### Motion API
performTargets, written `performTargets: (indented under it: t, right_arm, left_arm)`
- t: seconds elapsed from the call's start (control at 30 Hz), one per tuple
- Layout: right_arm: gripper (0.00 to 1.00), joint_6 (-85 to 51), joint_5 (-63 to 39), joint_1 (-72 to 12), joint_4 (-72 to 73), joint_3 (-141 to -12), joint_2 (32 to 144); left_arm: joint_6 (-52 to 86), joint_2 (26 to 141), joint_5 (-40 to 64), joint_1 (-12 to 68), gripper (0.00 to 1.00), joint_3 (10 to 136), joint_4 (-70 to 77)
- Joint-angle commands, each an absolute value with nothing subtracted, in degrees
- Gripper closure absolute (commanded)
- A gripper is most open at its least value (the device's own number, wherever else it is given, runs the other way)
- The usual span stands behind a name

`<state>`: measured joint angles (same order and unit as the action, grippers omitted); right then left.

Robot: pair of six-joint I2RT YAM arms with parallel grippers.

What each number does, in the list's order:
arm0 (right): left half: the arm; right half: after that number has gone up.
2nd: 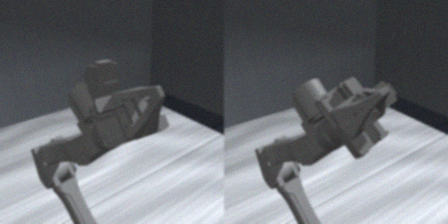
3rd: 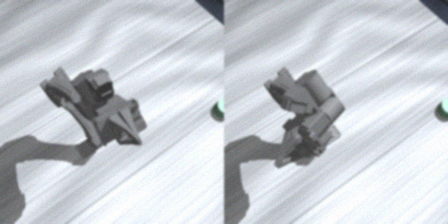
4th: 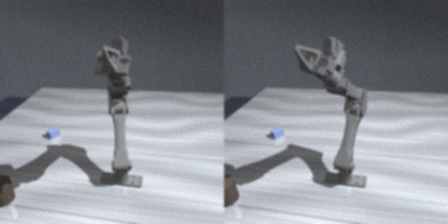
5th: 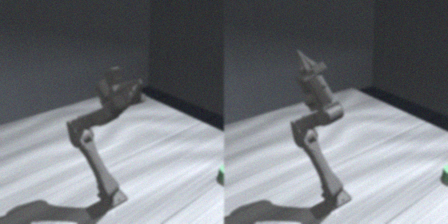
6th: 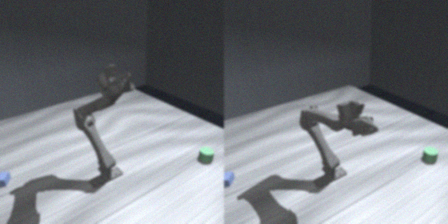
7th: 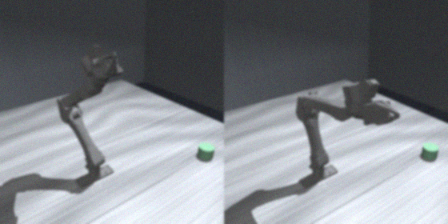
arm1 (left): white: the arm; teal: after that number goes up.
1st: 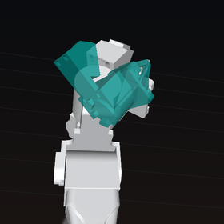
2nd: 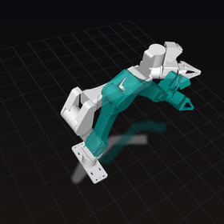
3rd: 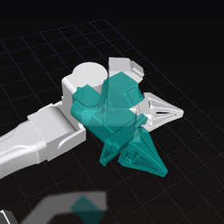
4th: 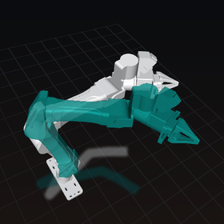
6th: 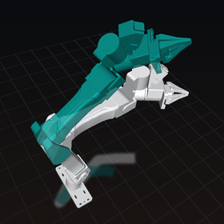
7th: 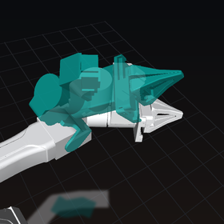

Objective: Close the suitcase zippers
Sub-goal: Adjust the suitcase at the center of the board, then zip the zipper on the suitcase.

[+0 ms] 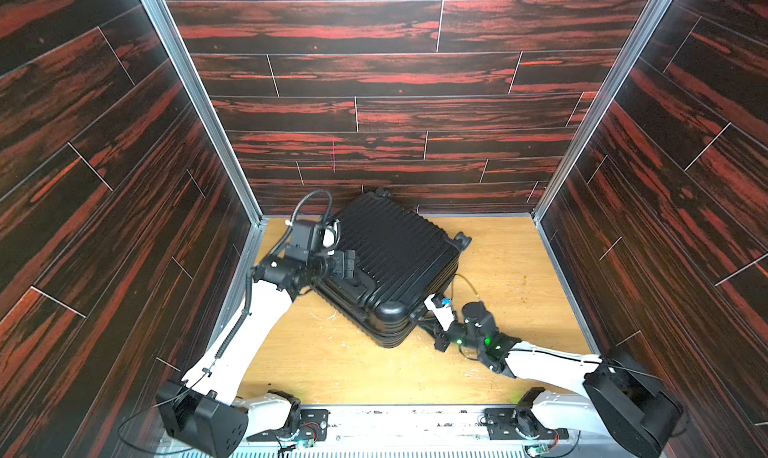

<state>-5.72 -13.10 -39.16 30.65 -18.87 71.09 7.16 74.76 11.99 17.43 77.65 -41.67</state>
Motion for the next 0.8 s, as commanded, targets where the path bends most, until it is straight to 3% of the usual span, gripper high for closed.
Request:
performTargets:
  t: [0.0,0.13,0.47,0.67,0.77]
  right_arm:
    - [1.00,-6.58,-15.33,-35.29,32.43,-18.82,66.88]
    - [1.00,-7.50,-16.33,-30.64,29.92,-18.60,65.05]
    - [1.00,-6.93,-19.51,-24.11,24.51,-20.90,65.07]
    - [1.00,-7.36,-21.46,-23.45,25.11,-21.49,66.68]
    - [1.00,-7.38,-21.76,-23.36,25.05,-21.80,67.09]
  left_arm:
    - [-6.41,77.53,21.95,15.45,0.11,81.67,-51.10]
    - [-15.20,79.20,21.76,15.35,0.15,82.92,-52.54]
    - [-48.77,86.99,32.84,15.90,0.13,90.69,-69.00]
    - [-61.38,89.94,32.21,18.35,0.14,90.63,-72.74]
    - [-60.73,90.03,29.52,18.96,0.14,89.14,-68.27]
